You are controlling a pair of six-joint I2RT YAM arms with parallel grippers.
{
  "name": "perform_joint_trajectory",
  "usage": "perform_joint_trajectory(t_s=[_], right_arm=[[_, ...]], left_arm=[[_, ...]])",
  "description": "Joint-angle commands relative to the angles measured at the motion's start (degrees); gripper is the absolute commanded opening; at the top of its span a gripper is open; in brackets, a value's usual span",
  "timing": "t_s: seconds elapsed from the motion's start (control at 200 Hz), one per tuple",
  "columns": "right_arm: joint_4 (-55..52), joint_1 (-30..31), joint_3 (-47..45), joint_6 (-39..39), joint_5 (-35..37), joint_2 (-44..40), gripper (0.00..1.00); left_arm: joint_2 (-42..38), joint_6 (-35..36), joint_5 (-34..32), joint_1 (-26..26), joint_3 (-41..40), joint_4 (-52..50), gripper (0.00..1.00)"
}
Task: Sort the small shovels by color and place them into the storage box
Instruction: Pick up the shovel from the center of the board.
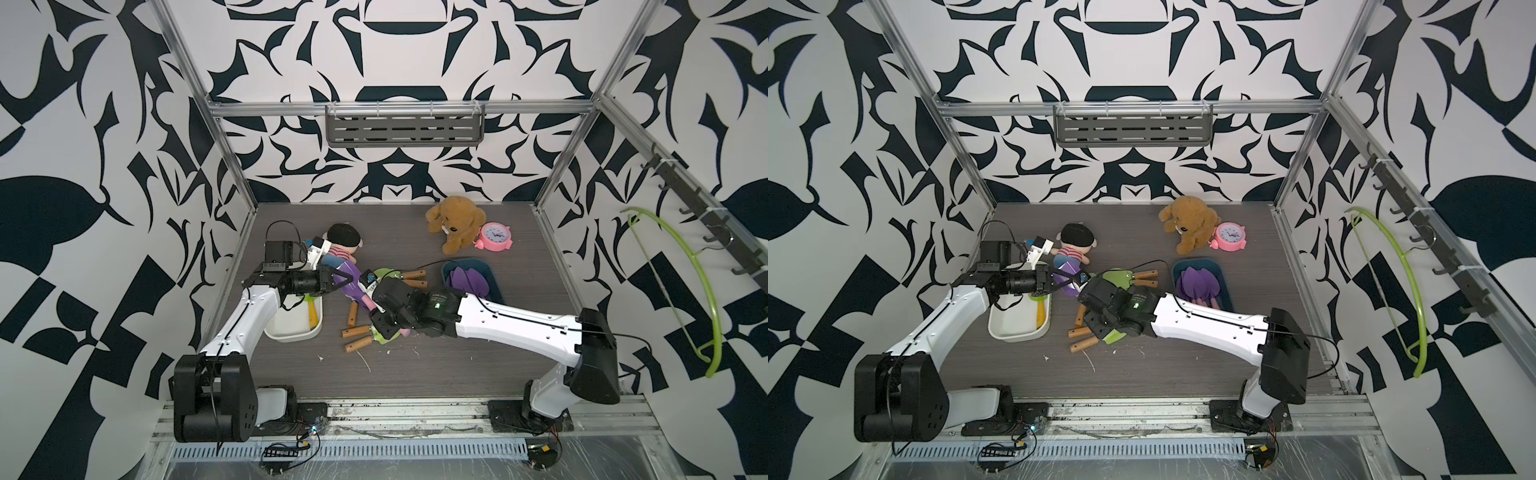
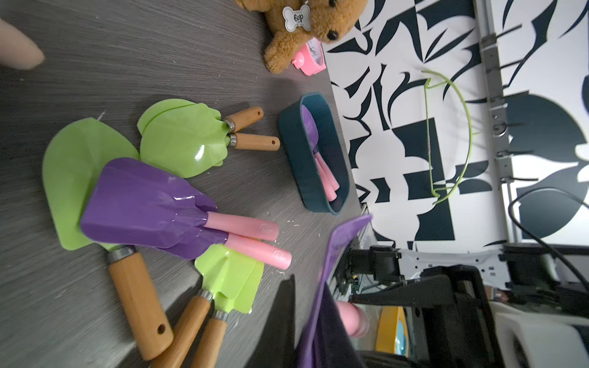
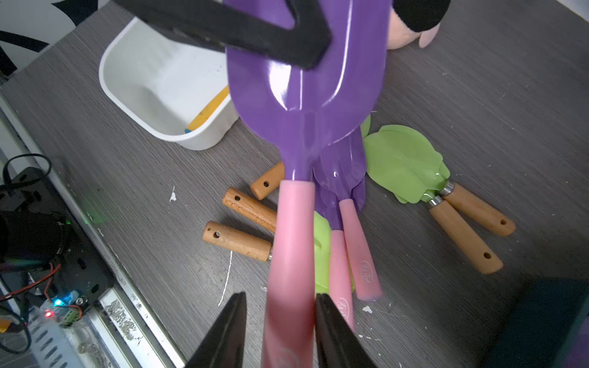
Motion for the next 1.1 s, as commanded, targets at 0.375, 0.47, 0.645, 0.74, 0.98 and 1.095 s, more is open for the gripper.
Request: perform_joint_trajectory(t_s=[0.375, 0.47, 0.645, 0.74, 0.98, 1.095], right_arm=[[-3.44, -7.97, 8.40, -0.33, -12.94, 1.55, 0.40], [-4.19, -8.32, 9.94, -0.88, -13.95, 3.06, 0.40], [-5.05, -8.76, 11.98, -1.04, -15.08, 5.32, 0.40], [-5.92, -9.02, 12.66, -1.11, -15.04, 6.15, 0.36], [-7.57, -9.68, 12.36, -0.83, -13.12, 5.58, 0.06], [-8.77, -11.17, 10.62, -0.95, -11.07, 3.28, 0.03]], left_arm=[[1.85, -19.58, 1.35, -0.46, -1.66, 6.80, 0.00], [1.85, -19.67, 1.79, -0.94, -1.58, 6.79, 0.00], [1.85, -19.43, 1.96, -1.56, -1.35, 6.80, 0.00], [1.85, -19.23, 2.04, -1.81, -1.24, 6.81, 0.00], [1.77, -16.93, 1.98, -2.76, -0.38, 6.09, 0.13], [1.89, -11.66, 0.28, -3.77, 1.59, 4.12, 0.42]])
